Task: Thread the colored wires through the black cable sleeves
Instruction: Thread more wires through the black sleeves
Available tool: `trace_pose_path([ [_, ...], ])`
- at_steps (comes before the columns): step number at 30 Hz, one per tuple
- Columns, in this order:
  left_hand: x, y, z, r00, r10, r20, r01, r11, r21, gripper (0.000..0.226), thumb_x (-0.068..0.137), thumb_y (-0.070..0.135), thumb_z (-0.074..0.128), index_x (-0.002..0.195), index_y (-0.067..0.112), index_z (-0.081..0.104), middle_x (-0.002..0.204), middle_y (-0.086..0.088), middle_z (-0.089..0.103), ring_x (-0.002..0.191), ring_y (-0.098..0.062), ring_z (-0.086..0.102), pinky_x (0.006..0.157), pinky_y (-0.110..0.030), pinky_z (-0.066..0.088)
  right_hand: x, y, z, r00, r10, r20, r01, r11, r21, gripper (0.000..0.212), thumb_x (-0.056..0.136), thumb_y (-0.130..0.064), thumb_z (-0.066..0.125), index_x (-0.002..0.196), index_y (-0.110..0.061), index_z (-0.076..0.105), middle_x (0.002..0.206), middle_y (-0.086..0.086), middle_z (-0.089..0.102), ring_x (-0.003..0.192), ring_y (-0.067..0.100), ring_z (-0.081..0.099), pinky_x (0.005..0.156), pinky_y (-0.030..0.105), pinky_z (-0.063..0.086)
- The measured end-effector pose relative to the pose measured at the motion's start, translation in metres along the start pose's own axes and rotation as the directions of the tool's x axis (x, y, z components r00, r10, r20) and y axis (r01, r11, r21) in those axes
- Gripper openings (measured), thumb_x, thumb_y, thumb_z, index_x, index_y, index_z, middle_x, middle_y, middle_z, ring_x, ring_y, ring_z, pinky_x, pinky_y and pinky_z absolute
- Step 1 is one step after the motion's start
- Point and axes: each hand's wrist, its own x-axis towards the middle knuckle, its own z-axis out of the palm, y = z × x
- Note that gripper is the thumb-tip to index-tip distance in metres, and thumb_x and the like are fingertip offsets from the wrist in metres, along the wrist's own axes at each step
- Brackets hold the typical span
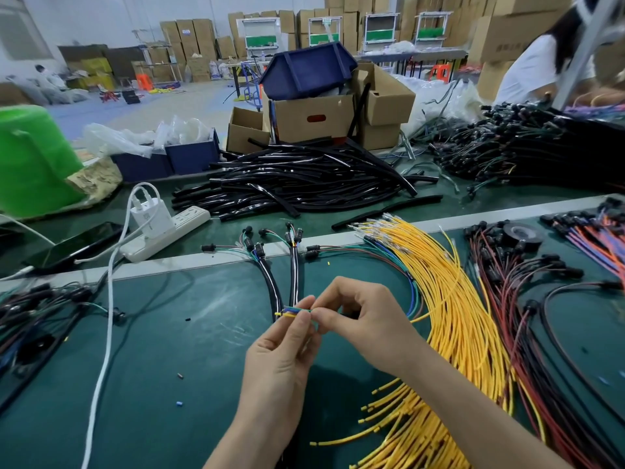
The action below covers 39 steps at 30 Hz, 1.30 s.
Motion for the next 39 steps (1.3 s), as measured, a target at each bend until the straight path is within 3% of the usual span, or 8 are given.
trace_pose_path([
  [8, 0.003, 0.000, -0.005, 0.996, 0.089, -0.030, -0.089, 0.996, 0.003, 0.021, 0.078, 0.016, 0.057, 0.080, 0.008, 0.077, 0.091, -0.014, 0.073, 0.086, -0.020, 0.071, 0.074, -0.025, 0.057, 0.003, -0.006, -0.007, 0.992, 0.105, 0.071, -0.109, 0.992, 0.061, 0.006, 0.089, -0.015, 0.065, 0.087, -0.012, 0.060, 0.078, 0.010, 0.072, 0.071, 0.021, 0.067, 0.073, 0.035, 0.054],
  [12, 0.007, 0.008, -0.006, 0.995, 0.081, -0.058, -0.083, 0.995, -0.047, 0.021, 0.079, 0.016, 0.056, 0.074, 0.012, 0.076, 0.086, -0.011, 0.074, 0.083, -0.020, 0.072, 0.067, -0.026, 0.058, 0.017, -0.015, -0.054, 0.978, 0.086, -0.191, -0.061, 0.989, 0.132, 0.007, 0.090, -0.007, 0.061, 0.085, -0.010, 0.064, 0.073, 0.001, 0.073, 0.066, 0.007, 0.064, 0.064, 0.017, 0.052],
  [15, 0.009, 0.010, -0.007, 0.995, 0.083, -0.057, -0.085, 0.995, -0.042, 0.023, 0.078, 0.016, 0.055, 0.071, 0.015, 0.077, 0.083, -0.008, 0.074, 0.081, -0.019, 0.072, 0.065, -0.025, 0.057, 0.026, -0.003, -0.110, 0.911, 0.280, -0.302, -0.254, 0.959, 0.124, 0.007, 0.091, -0.005, 0.060, 0.088, -0.001, 0.064, 0.062, 0.003, 0.069, 0.048, 0.008, 0.057, 0.045, 0.016, 0.045],
  [18, 0.007, 0.009, -0.007, 0.996, 0.085, -0.024, -0.085, 0.996, -0.024, 0.023, 0.078, 0.016, 0.055, 0.072, 0.016, 0.077, 0.084, -0.007, 0.074, 0.082, -0.019, 0.072, 0.065, -0.024, 0.057, 0.026, 0.024, -0.161, 0.781, 0.448, -0.435, -0.517, 0.855, -0.049, 0.011, 0.088, -0.008, 0.064, 0.083, 0.001, 0.064, 0.067, 0.013, 0.068, 0.042, 0.011, 0.052, 0.038, 0.017, 0.040],
  [22, 0.005, 0.004, -0.007, 0.998, 0.068, 0.013, -0.068, 0.997, -0.021, 0.021, 0.077, 0.016, 0.056, 0.075, 0.013, 0.077, 0.085, -0.010, 0.074, 0.083, -0.021, 0.072, 0.064, -0.025, 0.057, 0.014, 0.061, -0.189, 0.634, 0.589, -0.501, -0.773, 0.474, -0.421, 0.033, 0.086, -0.026, 0.069, 0.076, 0.006, 0.067, 0.064, 0.015, 0.066, 0.050, 0.022, 0.055, 0.055, 0.029, 0.049],
  [28, 0.004, 0.003, -0.005, 0.997, 0.062, 0.041, -0.062, 0.998, 0.007, 0.021, 0.077, 0.016, 0.057, 0.078, 0.014, 0.077, 0.086, -0.011, 0.074, 0.083, -0.021, 0.072, 0.064, -0.024, 0.057, 0.007, 0.086, -0.191, 0.607, 0.599, -0.522, -0.786, 0.551, -0.282, 0.033, 0.084, -0.021, 0.072, 0.065, -0.003, 0.053, 0.057, 0.013, 0.055, 0.054, 0.025, 0.054, 0.054, 0.032, 0.046],
  [34, 0.002, 0.002, -0.007, 0.998, 0.042, 0.049, -0.043, 0.999, 0.023, 0.020, 0.076, 0.016, 0.058, 0.081, 0.012, 0.077, 0.089, -0.014, 0.074, 0.085, -0.024, 0.072, 0.066, -0.025, 0.057, 0.017, 0.088, -0.187, 0.606, 0.577, -0.548, -0.794, 0.481, -0.372, 0.024, 0.087, -0.018, 0.069, 0.089, 0.007, 0.067, 0.066, 0.017, 0.063, 0.055, 0.025, 0.056, 0.066, 0.037, 0.052],
  [39, 0.002, 0.003, -0.008, 0.998, 0.029, 0.050, -0.032, 0.998, 0.045, 0.020, 0.076, 0.017, 0.059, 0.082, 0.012, 0.077, 0.090, -0.014, 0.074, 0.085, -0.025, 0.072, 0.065, -0.025, 0.057, 0.025, 0.091, -0.190, 0.573, 0.561, -0.598, -0.818, 0.432, -0.379, 0.016, 0.088, -0.012, 0.064, 0.086, 0.004, 0.065, 0.063, 0.014, 0.060, 0.050, 0.022, 0.053, 0.054, 0.028, 0.047],
])
